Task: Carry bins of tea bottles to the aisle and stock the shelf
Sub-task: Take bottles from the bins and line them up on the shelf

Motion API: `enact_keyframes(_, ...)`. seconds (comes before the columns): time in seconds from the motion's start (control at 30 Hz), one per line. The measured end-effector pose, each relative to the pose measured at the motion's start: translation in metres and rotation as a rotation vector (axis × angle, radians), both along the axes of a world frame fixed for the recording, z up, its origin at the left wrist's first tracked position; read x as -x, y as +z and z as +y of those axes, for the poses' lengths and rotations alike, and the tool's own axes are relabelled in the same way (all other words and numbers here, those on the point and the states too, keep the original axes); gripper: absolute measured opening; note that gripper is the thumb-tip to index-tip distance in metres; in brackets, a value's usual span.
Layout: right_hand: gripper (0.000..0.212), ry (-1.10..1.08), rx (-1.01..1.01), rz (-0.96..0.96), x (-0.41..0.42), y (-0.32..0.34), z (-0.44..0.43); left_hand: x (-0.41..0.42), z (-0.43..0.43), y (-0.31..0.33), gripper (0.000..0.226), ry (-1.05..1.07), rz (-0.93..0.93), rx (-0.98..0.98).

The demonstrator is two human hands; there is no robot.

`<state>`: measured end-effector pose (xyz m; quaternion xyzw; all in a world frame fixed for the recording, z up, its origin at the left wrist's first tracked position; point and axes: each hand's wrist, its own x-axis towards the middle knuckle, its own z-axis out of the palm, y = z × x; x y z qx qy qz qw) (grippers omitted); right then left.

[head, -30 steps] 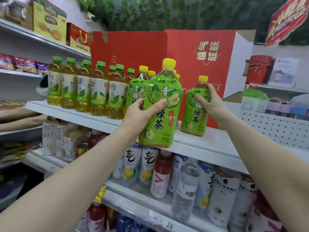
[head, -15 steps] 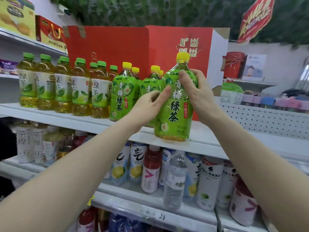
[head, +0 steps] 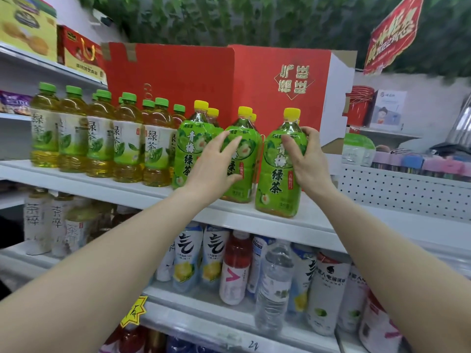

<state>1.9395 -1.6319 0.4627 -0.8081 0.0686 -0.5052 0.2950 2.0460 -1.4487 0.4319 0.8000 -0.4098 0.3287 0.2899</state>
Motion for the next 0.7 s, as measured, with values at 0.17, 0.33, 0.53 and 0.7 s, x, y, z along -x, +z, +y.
enact_keyframes(0.17, 0.074, -0.360, 0.388, 0.045, 0.010, 0.009, 0.011, 0.002, -0.009, -0.005, 0.106, 0.020, -0.047, -0.066)
enact_keyframes(0.33, 0.102, -0.638, 0.656, 0.286, 0.013, -0.012, 0.032, 0.004, -0.016, -0.003, 0.118, 0.045, -0.031, -0.132)
enact_keyframes(0.53, 0.100, -0.587, 0.657, 0.282, 0.001, -0.013, 0.017, 0.001, -0.021, -0.006, 0.117, 0.052, 0.017, -0.128)
enact_keyframes(0.7, 0.099, -0.522, 0.635, 0.257, -0.009, -0.014, 0.004, 0.001, -0.024, -0.009, 0.117, 0.040, 0.014, -0.103)
